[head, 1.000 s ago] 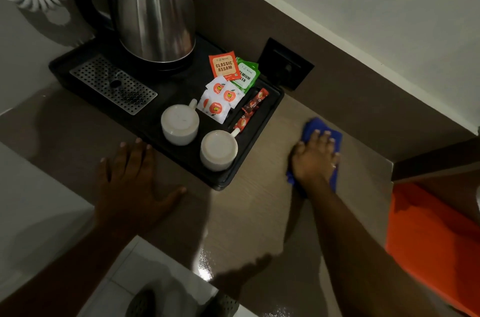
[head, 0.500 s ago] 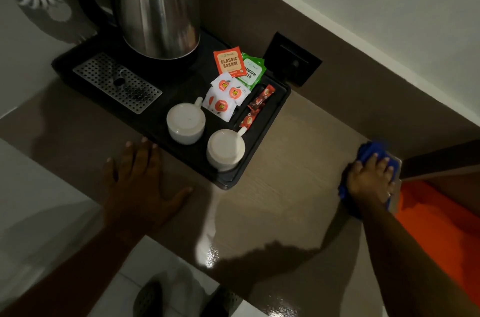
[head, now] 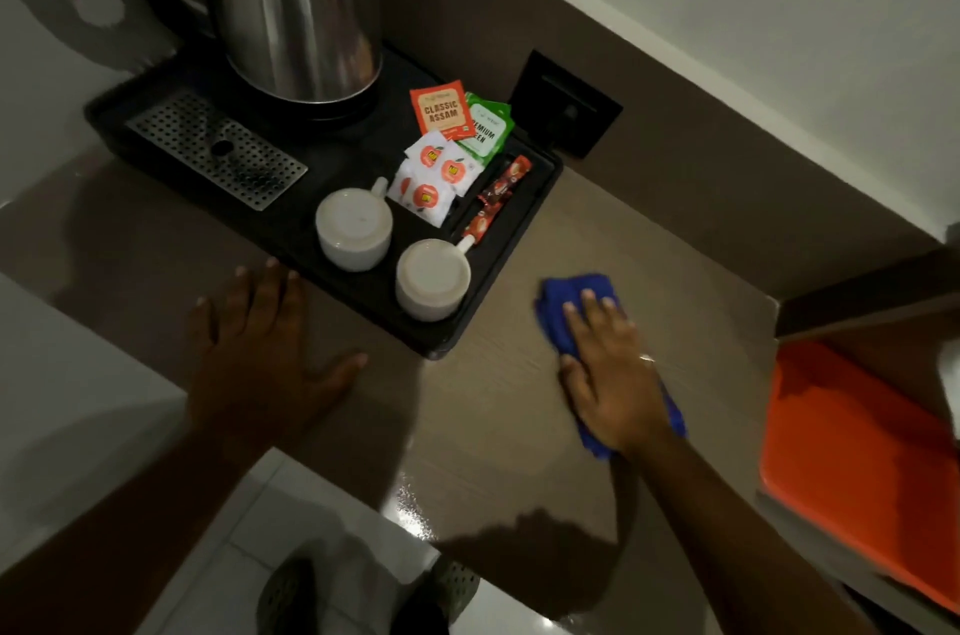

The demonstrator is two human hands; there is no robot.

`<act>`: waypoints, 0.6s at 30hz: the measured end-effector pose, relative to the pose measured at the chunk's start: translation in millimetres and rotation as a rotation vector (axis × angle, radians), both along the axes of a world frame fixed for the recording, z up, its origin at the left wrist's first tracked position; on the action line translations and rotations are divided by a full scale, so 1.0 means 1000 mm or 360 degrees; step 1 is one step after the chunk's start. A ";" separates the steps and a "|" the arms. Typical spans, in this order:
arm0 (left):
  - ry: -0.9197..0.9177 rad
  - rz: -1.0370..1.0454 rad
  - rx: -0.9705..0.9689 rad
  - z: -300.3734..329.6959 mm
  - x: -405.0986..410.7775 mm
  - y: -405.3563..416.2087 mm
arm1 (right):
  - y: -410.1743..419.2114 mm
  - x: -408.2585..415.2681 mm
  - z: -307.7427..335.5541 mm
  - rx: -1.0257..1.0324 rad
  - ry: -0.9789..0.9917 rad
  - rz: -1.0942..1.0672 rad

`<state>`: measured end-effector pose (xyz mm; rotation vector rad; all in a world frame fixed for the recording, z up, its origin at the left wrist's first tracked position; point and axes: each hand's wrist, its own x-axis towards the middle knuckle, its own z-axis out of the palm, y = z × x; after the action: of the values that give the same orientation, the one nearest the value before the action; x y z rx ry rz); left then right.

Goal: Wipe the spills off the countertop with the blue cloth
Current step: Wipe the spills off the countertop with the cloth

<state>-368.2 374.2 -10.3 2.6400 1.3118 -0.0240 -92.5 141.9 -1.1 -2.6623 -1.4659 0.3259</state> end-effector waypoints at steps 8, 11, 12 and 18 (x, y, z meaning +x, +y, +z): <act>0.0014 0.0009 0.0001 -0.003 0.001 0.002 | -0.015 0.077 0.004 -0.0066 -0.0035 -0.1744; -0.0016 0.0007 0.0004 -0.002 0.000 0.001 | 0.046 0.030 0.001 0.0012 0.0059 -0.1747; -0.0029 0.0009 0.0005 -0.001 0.000 0.001 | 0.061 0.002 -0.002 0.0043 0.0022 -0.1558; -0.0054 0.0007 -0.0001 0.006 -0.002 -0.003 | 0.042 -0.156 -0.010 0.0038 -0.0023 -0.0514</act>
<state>-370.6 370.7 -4.0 2.6250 1.3069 0.0213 -248.1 184.3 -10.9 -2.8234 -1.0087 0.2601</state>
